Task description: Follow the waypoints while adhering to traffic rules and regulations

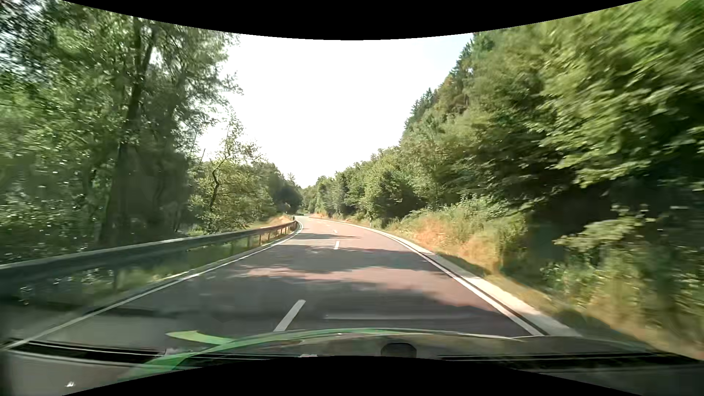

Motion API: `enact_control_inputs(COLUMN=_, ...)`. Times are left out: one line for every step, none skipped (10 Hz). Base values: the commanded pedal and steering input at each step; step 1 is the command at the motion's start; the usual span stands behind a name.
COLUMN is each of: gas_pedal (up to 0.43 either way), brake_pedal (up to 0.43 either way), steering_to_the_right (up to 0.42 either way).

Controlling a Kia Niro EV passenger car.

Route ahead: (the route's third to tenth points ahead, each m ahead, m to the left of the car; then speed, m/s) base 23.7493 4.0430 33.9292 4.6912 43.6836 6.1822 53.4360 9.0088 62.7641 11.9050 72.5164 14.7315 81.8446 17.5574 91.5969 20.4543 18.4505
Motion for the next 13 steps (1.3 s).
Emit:
enact_control_inputs(gas_pedal=0.228, brake_pedal=0.0, steering_to_the_right=-0.021)
enact_control_inputs(gas_pedal=0.189, brake_pedal=0.0, steering_to_the_right=-0.026)
enact_control_inputs(gas_pedal=0.169, brake_pedal=0.0, steering_to_the_right=-0.028)
enact_control_inputs(gas_pedal=0.169, brake_pedal=0.0, steering_to_the_right=-0.028)
enact_control_inputs(gas_pedal=0.169, brake_pedal=0.0, steering_to_the_right=-0.028)
enact_control_inputs(gas_pedal=0.169, brake_pedal=0.0, steering_to_the_right=-0.028)
enact_control_inputs(gas_pedal=0.169, brake_pedal=0.0, steering_to_the_right=-0.029)
enact_control_inputs(gas_pedal=0.169, brake_pedal=0.0, steering_to_the_right=-0.031)
enact_control_inputs(gas_pedal=0.169, brake_pedal=0.0, steering_to_the_right=-0.031)
enact_control_inputs(gas_pedal=0.169, brake_pedal=0.0, steering_to_the_right=-0.031)
enact_control_inputs(gas_pedal=0.177, brake_pedal=0.0, steering_to_the_right=-0.031)
enact_control_inputs(gas_pedal=0.177, brake_pedal=0.0, steering_to_the_right=-0.031)
enact_control_inputs(gas_pedal=0.197, brake_pedal=0.0, steering_to_the_right=-0.031)
